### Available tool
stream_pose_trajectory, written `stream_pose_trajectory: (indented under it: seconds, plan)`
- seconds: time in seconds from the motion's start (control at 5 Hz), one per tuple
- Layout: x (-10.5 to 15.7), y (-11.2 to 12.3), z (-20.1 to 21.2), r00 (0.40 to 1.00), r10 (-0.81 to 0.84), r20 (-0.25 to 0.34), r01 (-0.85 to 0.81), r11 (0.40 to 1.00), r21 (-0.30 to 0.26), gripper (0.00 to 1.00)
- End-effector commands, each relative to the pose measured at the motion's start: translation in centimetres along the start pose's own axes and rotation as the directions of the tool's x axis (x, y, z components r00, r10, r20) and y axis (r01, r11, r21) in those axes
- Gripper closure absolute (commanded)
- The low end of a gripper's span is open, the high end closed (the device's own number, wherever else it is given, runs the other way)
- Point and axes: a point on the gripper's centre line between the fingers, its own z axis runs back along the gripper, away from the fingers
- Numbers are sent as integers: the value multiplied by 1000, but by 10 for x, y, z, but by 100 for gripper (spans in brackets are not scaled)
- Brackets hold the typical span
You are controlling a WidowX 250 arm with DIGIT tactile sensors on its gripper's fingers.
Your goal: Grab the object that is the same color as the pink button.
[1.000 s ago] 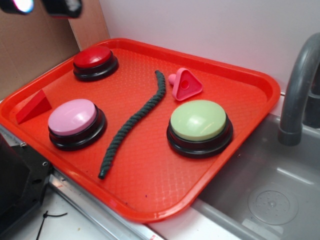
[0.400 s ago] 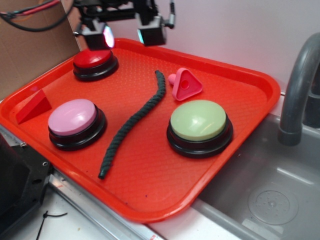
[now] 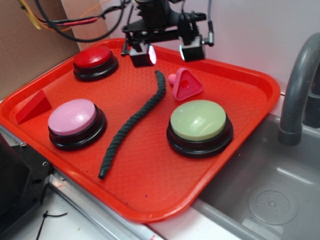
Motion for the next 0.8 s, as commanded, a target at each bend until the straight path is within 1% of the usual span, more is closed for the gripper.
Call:
stream_pose_trajectory:
  seconds: [0.0,0.2,0.4,0.6]
  plan:
    - [12,-24,-14,999,-28,23,28,1000,-9,0]
    - [6,-22,-26,1000,-28,5,28,999,19,0]
    - [0,-22,-33,998,-58,-30,59,998,31,0]
    - [-5,-24,-38,996,-78,-37,79,996,29,54]
